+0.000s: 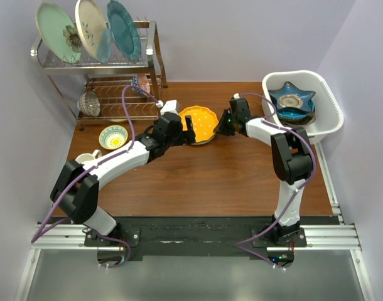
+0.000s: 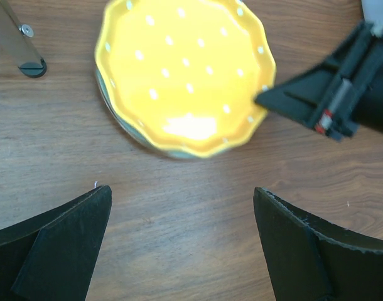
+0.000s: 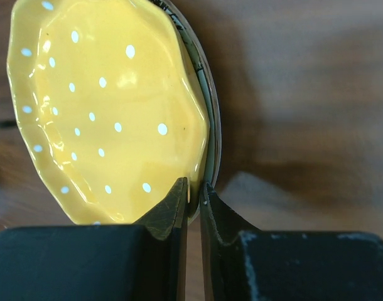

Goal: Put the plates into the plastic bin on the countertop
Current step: Move the plate to the center of the board.

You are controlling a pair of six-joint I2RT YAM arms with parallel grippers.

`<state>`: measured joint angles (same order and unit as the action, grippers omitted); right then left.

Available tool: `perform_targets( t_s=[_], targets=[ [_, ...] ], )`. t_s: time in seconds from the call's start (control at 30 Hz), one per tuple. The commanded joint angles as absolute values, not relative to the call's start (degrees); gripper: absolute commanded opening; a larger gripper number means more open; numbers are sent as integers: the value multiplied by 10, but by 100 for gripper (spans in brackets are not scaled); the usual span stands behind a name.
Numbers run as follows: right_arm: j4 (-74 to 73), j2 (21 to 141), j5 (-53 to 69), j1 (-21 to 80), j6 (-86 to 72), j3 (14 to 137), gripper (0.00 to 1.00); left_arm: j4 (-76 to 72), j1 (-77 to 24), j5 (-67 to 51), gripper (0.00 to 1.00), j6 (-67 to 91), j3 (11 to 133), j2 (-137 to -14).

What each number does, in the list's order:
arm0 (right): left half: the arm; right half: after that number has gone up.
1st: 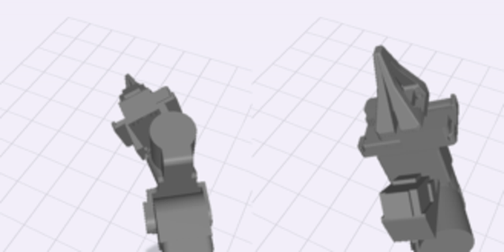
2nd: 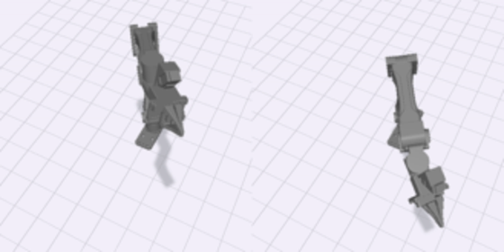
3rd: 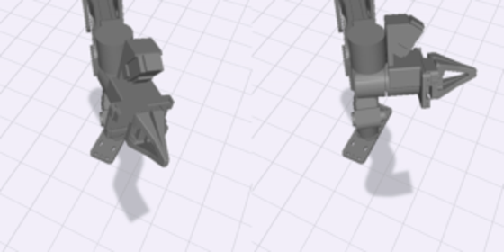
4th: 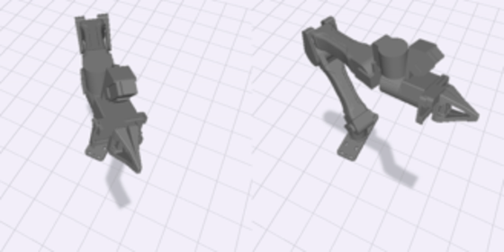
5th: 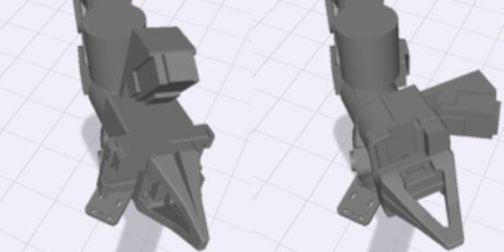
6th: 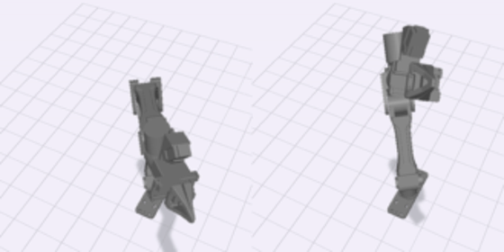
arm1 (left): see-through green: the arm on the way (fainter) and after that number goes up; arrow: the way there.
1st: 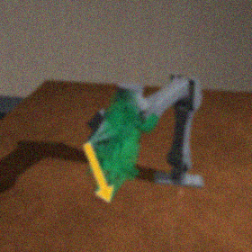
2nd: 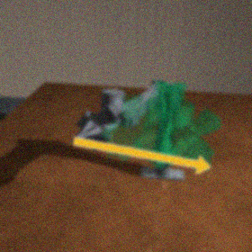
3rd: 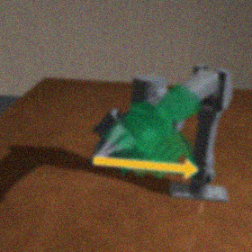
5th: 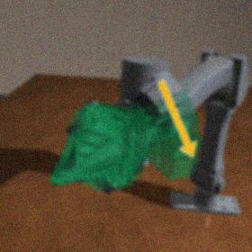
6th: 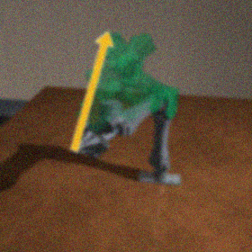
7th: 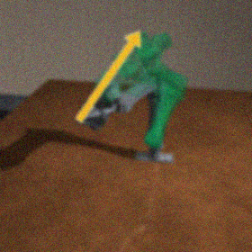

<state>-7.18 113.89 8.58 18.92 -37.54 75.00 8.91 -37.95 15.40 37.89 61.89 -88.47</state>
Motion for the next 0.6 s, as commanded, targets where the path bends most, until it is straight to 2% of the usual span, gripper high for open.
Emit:
perform_targets(
  t_s=[0.0, 0.27, 0.57],
  targets=[
    [-170, 1092, 85, 191, -314, 663, 5, 72, -376, 152, 100, 378, 607, -878],
    [-184, 1006, 88, 191, -287, 545, 6, 65, -376, 131, 99, 387, 608, -914],
    [-204, 974, 62, 192, -282, 532, 18, 65, -376, 120, 98, 387, 613, -938]
  ],
)
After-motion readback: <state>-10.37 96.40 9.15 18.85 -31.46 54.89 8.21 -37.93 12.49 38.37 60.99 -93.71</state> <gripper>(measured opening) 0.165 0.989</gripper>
